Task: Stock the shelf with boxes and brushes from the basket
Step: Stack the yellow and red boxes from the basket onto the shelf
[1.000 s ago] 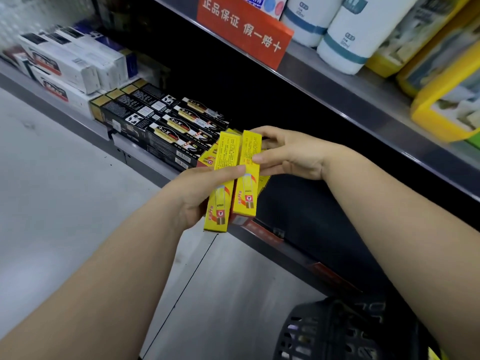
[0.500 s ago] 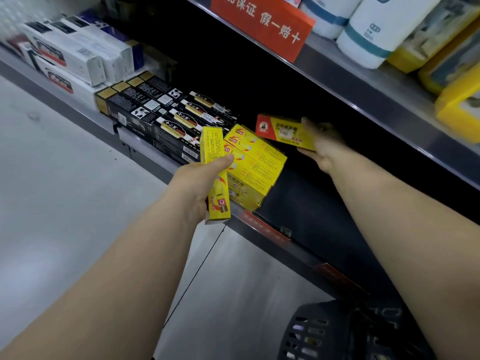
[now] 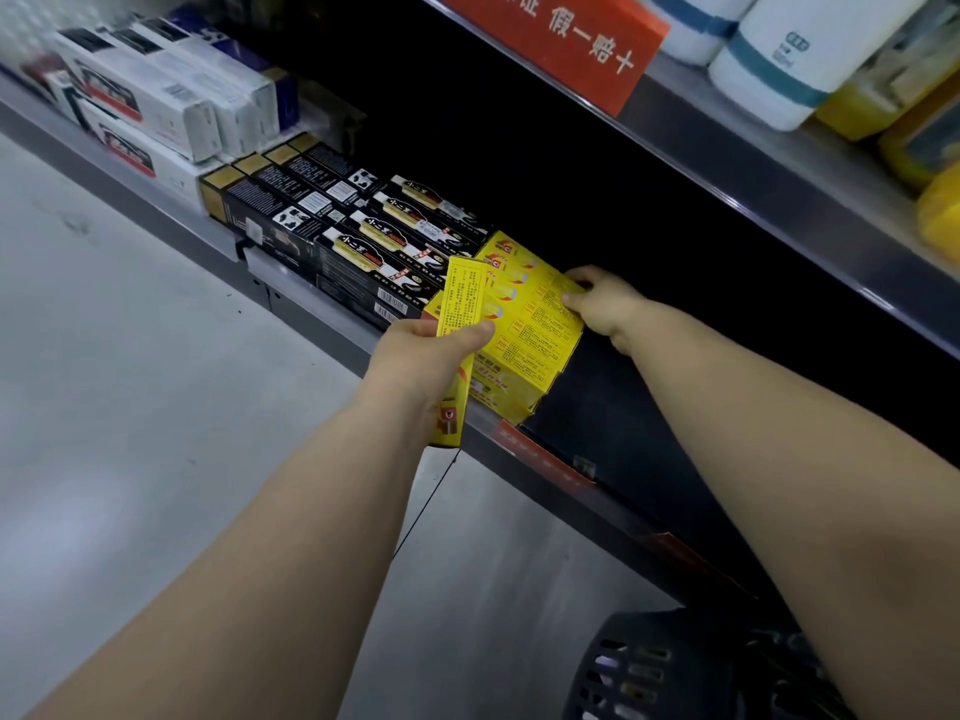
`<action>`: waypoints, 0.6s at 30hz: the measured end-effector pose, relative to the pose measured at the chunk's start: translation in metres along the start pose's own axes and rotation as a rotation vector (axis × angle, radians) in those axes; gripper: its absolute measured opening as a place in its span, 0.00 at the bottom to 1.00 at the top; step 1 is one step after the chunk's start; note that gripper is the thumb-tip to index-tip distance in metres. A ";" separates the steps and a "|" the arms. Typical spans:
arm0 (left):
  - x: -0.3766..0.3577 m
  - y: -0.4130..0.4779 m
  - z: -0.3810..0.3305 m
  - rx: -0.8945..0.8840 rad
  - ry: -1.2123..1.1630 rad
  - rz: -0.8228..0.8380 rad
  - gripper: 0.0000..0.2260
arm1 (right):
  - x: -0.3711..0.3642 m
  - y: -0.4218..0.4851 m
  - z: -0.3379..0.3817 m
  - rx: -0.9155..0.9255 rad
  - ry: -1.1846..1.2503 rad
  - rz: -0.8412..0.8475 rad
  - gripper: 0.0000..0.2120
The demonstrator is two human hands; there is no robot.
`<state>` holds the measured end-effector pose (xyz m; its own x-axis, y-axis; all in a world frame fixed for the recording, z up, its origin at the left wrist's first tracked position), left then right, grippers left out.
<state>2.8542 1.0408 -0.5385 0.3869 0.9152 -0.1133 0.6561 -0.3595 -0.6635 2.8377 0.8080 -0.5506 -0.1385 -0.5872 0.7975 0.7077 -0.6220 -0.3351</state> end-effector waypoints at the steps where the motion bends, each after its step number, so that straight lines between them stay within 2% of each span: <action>1: 0.000 0.000 0.000 -0.004 0.013 -0.005 0.26 | 0.002 -0.003 0.005 0.011 -0.112 0.011 0.24; 3: 0.000 0.000 0.000 -0.003 0.034 -0.005 0.27 | 0.009 -0.014 0.022 0.088 -0.328 0.002 0.31; 5: 0.000 -0.001 -0.002 -0.019 0.074 -0.002 0.27 | 0.011 -0.037 0.046 0.308 -0.324 0.080 0.41; 7: -0.002 -0.003 -0.004 -0.066 0.123 0.014 0.25 | 0.008 -0.070 0.066 0.552 -0.345 0.218 0.45; 8: -0.003 -0.005 -0.006 -0.099 0.150 0.028 0.25 | 0.009 -0.084 0.072 0.647 -0.389 0.233 0.42; 11: -0.009 -0.010 -0.012 -0.268 0.339 0.089 0.26 | 0.020 -0.108 0.079 0.842 -0.535 0.089 0.25; 14: -0.015 -0.015 -0.016 -0.476 0.512 0.102 0.28 | 0.031 -0.111 0.074 0.836 -0.555 0.062 0.19; 16: -0.014 -0.015 -0.018 -0.587 0.603 -0.008 0.37 | 0.037 -0.110 0.064 0.739 -0.484 0.061 0.19; 18: -0.008 -0.015 -0.020 -0.605 0.604 -0.118 0.42 | 0.042 -0.105 0.051 0.629 -0.418 0.021 0.20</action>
<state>2.8539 1.0353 -0.5128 0.4600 0.7604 0.4585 0.8796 -0.4607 -0.1184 2.7926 0.8746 -0.4563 0.0648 -0.2724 0.9600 0.9866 -0.1268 -0.1025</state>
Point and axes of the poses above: each hand's wrist, its own y-axis towards the middle knuckle, its own x-axis out of the back of the hand, z = x × y, the point moved 3 cm from there along y, towards the middle knuckle, and after that the axes turned 2 degrees about x, right-handed, at the moved point
